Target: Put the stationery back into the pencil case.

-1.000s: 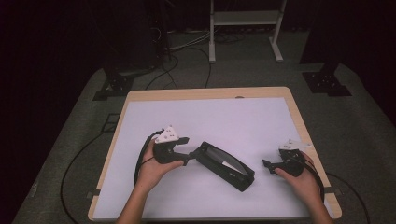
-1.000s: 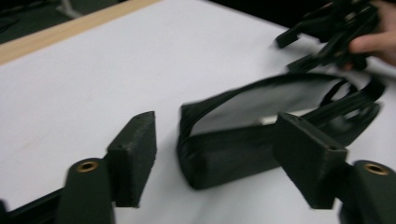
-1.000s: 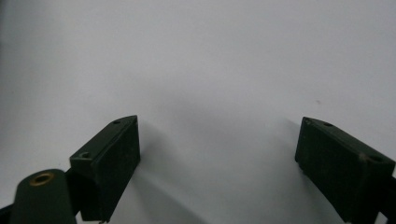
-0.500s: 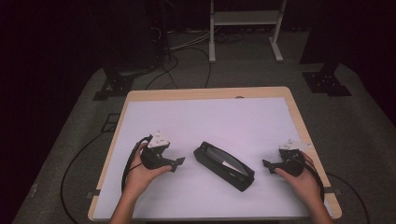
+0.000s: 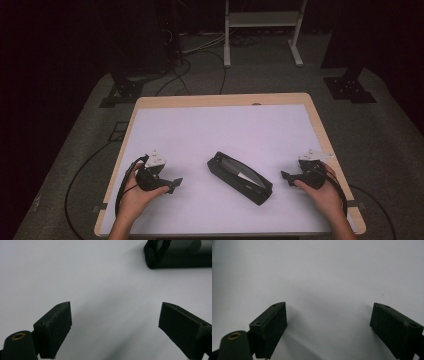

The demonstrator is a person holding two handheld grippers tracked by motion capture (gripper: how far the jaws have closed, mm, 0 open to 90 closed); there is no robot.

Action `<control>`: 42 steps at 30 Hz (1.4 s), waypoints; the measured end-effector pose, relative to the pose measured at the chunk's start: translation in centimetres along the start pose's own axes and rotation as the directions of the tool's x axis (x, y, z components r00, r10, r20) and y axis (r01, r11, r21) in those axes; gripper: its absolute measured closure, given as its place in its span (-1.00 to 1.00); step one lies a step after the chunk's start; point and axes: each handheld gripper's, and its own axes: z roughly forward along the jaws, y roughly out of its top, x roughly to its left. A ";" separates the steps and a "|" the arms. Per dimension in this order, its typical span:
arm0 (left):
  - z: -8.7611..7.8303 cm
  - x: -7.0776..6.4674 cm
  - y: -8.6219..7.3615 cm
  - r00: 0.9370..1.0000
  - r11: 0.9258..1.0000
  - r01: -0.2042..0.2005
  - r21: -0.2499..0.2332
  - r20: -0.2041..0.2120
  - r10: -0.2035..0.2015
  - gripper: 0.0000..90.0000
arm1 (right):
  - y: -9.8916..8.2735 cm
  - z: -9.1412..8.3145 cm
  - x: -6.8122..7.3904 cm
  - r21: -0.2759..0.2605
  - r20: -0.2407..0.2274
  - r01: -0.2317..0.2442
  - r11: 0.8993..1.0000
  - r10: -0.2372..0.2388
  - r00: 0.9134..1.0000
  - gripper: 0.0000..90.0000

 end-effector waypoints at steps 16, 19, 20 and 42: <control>-1.2 1.2 -3.5 0.997 0.997 0.051 0.063 -0.066 -0.047 -0.77 | 0.0 0.0 0.0 0.000 0.000 0.000 1.000 0.000 1.000 -0.71; -1.3 1.4 -3.9 0.996 0.996 0.052 0.074 -0.077 -0.046 -0.78 | 0.0 0.0 0.0 0.000 0.000 0.000 1.000 0.000 1.000 -0.71; -1.3 1.4 -3.9 0.996 0.996 0.052 0.074 -0.077 -0.046 -0.78 | 0.0 0.0 0.0 0.000 0.000 0.000 1.000 0.000 1.000 -0.71; -0.7 1.9 -6.6 0.995 0.999 0.052 -0.003 -0.090 -0.052 -0.95 | 0.0 0.0 0.0 0.000 0.001 0.001 1.000 -0.001 1.000 -0.71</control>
